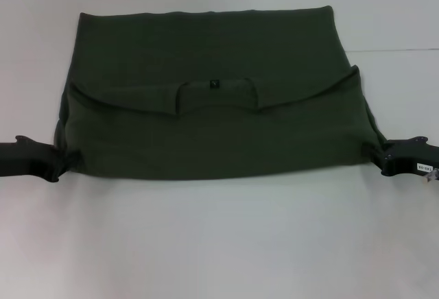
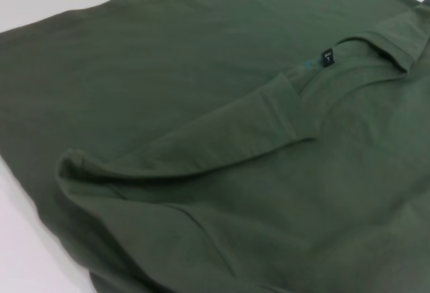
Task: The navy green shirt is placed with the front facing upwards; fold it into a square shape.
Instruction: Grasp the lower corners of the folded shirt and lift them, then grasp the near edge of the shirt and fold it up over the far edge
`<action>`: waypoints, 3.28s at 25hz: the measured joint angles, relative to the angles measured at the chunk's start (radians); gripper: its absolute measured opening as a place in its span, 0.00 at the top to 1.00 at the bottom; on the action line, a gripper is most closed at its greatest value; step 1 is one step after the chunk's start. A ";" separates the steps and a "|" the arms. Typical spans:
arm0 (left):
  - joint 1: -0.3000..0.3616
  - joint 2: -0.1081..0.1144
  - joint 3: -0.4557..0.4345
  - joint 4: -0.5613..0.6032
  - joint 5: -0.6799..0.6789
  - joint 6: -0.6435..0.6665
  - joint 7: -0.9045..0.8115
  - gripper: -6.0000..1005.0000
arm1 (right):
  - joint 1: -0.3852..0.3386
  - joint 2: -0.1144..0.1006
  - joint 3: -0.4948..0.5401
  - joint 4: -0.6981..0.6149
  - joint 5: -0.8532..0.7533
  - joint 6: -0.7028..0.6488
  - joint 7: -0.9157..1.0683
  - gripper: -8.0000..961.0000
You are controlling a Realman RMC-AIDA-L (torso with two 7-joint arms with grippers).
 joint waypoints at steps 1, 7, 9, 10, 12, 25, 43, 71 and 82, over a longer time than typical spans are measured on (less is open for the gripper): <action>0.000 0.000 0.000 0.000 0.000 0.001 0.004 0.92 | 0.000 0.000 0.000 0.000 0.000 0.002 0.000 0.82; 0.028 -0.002 -0.009 0.001 -0.046 0.047 0.124 0.92 | -0.014 -0.001 0.003 -0.001 0.005 -0.003 -0.011 0.94; 0.047 -0.002 -0.015 0.004 -0.086 0.068 0.180 0.91 | -0.023 0.000 0.004 -0.002 0.008 -0.013 -0.025 0.94; 0.060 -0.002 -0.025 0.006 -0.108 0.080 0.214 0.91 | -0.028 0.000 0.005 -0.002 0.011 -0.020 -0.034 0.94; 0.074 -0.002 -0.049 0.009 -0.134 0.102 0.265 0.91 | -0.042 0.000 0.012 -0.003 0.027 -0.052 -0.062 0.94; 0.186 -0.016 -0.129 0.066 -0.138 0.256 0.394 0.91 | -0.185 0.003 0.156 -0.003 0.139 -0.402 -0.286 0.94; 0.427 -0.073 -0.378 0.187 -0.133 0.621 0.735 0.90 | -0.334 0.010 0.179 0.149 0.132 -0.595 -0.578 0.94; 0.474 -0.081 -0.381 0.210 -0.059 0.767 0.815 0.88 | -0.473 0.005 0.226 0.155 0.071 -0.756 -0.707 0.94; 0.445 -0.063 -0.460 0.182 -0.061 0.765 0.765 0.88 | -0.451 0.005 0.304 0.156 0.067 -0.758 -0.643 0.94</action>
